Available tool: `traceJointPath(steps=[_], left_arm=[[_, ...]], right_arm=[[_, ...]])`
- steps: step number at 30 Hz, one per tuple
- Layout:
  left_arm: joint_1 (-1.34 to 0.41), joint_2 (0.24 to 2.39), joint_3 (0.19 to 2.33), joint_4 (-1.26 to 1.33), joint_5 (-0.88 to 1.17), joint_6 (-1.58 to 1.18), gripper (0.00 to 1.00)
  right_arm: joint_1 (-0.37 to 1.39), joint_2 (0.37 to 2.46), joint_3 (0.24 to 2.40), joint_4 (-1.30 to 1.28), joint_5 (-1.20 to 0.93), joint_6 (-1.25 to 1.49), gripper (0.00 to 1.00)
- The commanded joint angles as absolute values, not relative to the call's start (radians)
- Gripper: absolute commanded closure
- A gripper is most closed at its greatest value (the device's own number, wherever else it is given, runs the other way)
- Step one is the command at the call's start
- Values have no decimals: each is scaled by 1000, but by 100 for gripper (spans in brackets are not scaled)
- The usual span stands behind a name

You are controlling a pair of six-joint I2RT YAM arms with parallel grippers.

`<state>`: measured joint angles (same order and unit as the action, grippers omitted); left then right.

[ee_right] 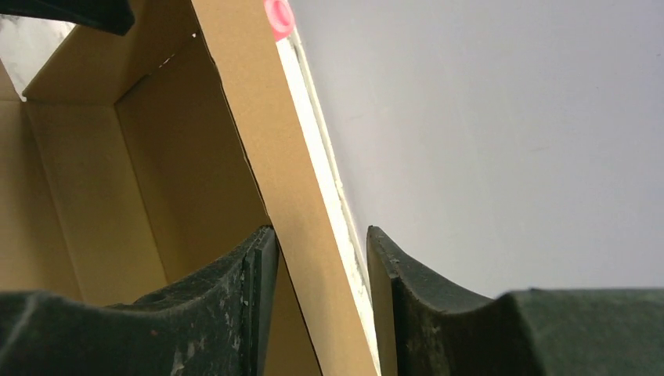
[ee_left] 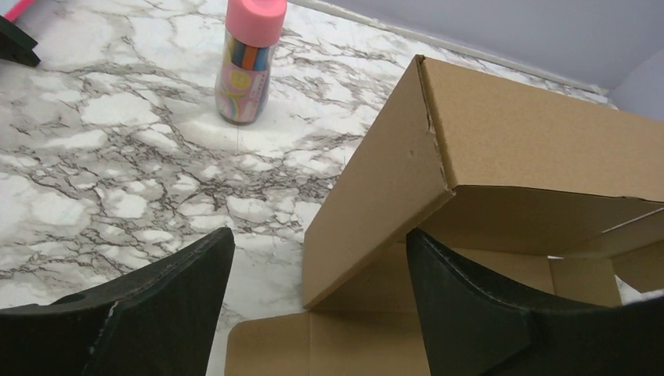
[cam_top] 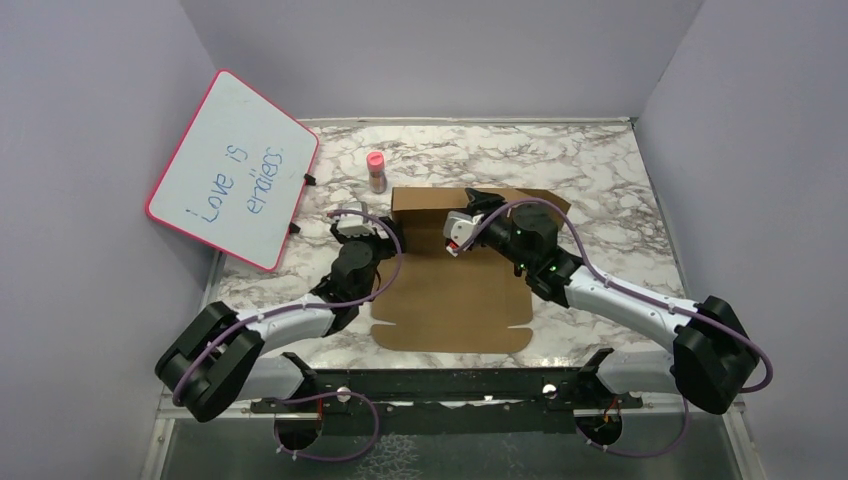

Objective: Fold the paper box

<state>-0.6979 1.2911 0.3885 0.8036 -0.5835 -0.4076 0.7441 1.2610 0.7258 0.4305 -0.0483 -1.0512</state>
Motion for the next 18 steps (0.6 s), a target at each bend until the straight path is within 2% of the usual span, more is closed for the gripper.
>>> traceJointPath(steps=[1,6,11,18], left_arm=[[-693,1202,364,648,-459,-457,18],[-681,1109,361,512,-391,-517,13],[-627,987,373,333,-311,-569,11],[-592,812,420,50,-279,-588,10]], right_arm=[[742,1251,770,381,-109,-941,48],[741,1245,778,360,-157,-847,41],[741,1236,818,278,-162,-766,37],[741,1150,858,232,-33,-530,33]])
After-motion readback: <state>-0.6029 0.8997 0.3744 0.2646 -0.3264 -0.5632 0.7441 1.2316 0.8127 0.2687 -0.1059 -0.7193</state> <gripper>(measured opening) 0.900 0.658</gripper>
